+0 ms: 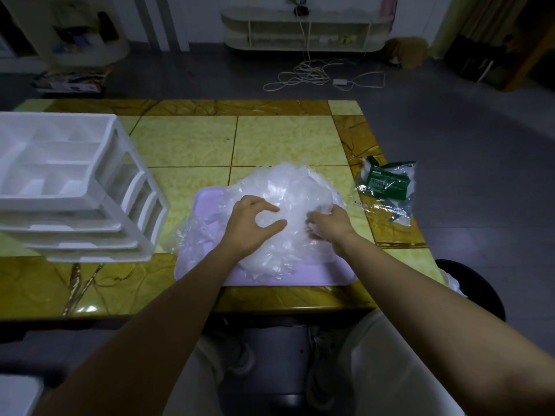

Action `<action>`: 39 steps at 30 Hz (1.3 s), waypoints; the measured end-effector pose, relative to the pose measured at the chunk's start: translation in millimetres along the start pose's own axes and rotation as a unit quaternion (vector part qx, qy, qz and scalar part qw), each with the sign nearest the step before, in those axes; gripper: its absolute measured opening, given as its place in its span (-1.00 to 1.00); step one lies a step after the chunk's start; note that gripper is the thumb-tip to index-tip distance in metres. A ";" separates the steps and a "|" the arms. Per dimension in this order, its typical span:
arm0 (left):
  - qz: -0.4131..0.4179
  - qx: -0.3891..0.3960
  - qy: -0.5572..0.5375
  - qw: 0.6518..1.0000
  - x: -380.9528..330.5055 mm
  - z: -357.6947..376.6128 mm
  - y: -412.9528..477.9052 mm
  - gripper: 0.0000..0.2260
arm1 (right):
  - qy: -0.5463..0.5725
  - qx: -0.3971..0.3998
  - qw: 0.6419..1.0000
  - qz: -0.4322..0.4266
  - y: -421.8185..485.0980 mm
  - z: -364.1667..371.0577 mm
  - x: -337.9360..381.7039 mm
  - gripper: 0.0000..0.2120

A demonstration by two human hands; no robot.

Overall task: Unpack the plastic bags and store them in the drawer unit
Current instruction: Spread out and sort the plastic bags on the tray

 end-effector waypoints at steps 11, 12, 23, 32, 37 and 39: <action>-0.218 -0.037 0.123 0.968 23.6 -6.6 1.9 -0.66 | -0.041 0.053 0.998 -0.004 -1.8 17.2 2.4 -0.72; -0.174 -0.081 0.110 0.975 18.4 -12.3 3.1 -0.81 | -0.045 0.050 0.998 -0.008 0.5 17.7 2.8 -0.73; 0.231 0.069 0.261 0.935 -0.1 17.5 -21.9 -0.50 | 0.031 0.136 0.990 0.038 1.1 29.9 0.7 -0.36; -0.135 -0.172 -0.136 0.966 12.9 -38.6 2.5 -0.65 | 0.052 0.140 0.989 0.001 1.8 19.9 6.5 -0.81; -0.272 0.074 -0.275 0.919 14.9 -11.0 2.8 -0.71 | 0.072 0.166 0.983 -0.003 -1.5 19.0 15.9 -0.77; -0.253 0.048 -0.323 0.911 13.2 -11.5 1.9 -0.95 | 0.073 0.148 0.986 0.007 -2.4 16.1 16.2 -0.79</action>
Point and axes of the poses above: each hand's wrist, its own y-axis towards the middle knuckle, its own z-axis out of the palm, x = y × z, the point moved 5 cm from there along y, towards the middle knuckle, and after that the axes turned 5 degrees about -x, right-handed, at the moved point
